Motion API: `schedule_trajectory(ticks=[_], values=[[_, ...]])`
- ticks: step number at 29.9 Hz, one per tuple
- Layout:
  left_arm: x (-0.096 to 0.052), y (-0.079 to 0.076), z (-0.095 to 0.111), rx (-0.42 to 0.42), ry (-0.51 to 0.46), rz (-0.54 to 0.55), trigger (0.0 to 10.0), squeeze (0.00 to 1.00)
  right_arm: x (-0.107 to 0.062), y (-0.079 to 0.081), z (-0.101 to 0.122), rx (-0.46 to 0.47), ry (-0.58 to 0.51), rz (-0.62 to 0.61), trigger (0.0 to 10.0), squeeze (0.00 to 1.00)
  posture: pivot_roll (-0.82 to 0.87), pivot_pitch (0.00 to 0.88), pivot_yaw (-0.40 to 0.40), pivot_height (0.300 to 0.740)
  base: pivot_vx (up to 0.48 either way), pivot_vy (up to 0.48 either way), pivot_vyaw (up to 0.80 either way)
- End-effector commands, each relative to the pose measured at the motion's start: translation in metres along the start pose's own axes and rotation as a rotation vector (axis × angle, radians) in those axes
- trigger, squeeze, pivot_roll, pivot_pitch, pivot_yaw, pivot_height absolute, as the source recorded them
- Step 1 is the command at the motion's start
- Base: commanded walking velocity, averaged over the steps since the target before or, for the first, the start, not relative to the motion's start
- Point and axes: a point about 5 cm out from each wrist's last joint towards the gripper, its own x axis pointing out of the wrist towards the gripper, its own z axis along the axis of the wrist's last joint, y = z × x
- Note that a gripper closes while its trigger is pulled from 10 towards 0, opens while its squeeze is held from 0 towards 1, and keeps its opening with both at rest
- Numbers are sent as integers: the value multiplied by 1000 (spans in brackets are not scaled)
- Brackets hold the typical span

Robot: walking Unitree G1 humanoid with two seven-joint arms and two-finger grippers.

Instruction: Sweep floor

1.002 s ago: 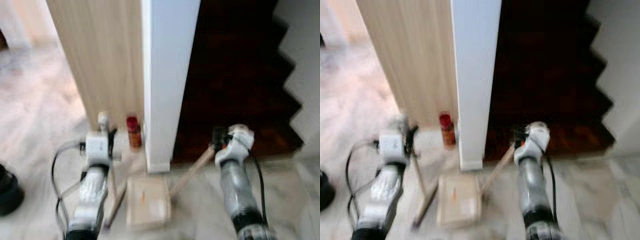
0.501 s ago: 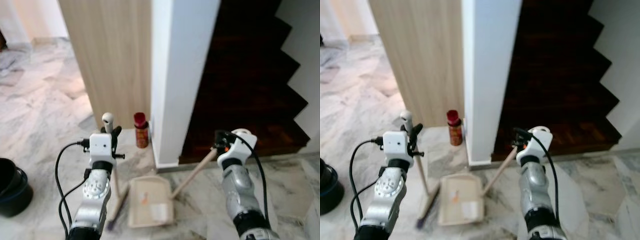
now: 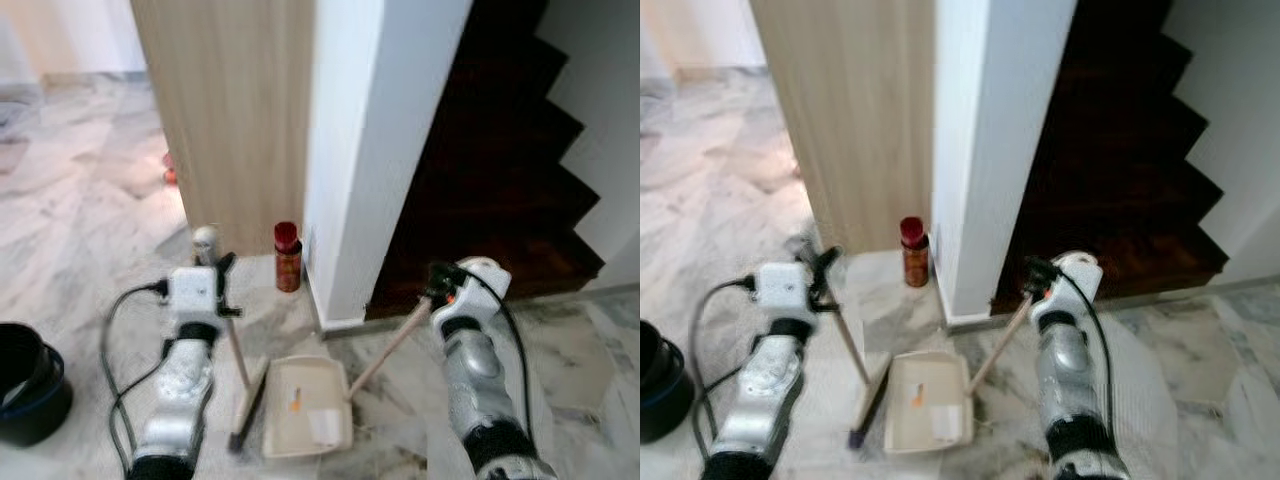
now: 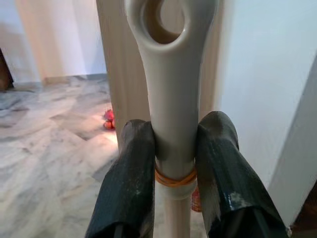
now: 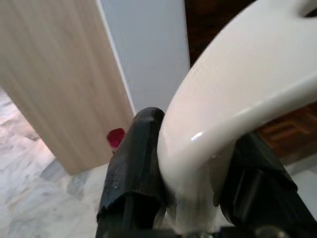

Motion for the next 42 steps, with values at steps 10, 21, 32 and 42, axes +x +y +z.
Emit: schedule_trajectory(ticks=[10, 21, 32, 42], values=[[4, -8, 11, -4, -51, -24, 10000, 0, 3, -1, 12, 27, -62, -4, 10000, 0, 48, 0, -48, 740, 0, 338, 418], [4, -8, 12, -2, -50, -31, 10000, 0, 2, 0, 9, 36, -45, 1, 10000, 0, 49, 0, -43, 740, 0, 339, 51], [5, -9, 12, -3, -52, -41, 10000, 0, 3, -1, 10, 18, -52, 2, 10000, 0, 48, 0, -40, 740, 0, 333, 509], [4, -10, 11, -7, -49, -50, 10000, 0, 2, -2, 8, 13, -46, -2, 10000, 0, 48, 0, -38, 740, 0, 30, 800]])
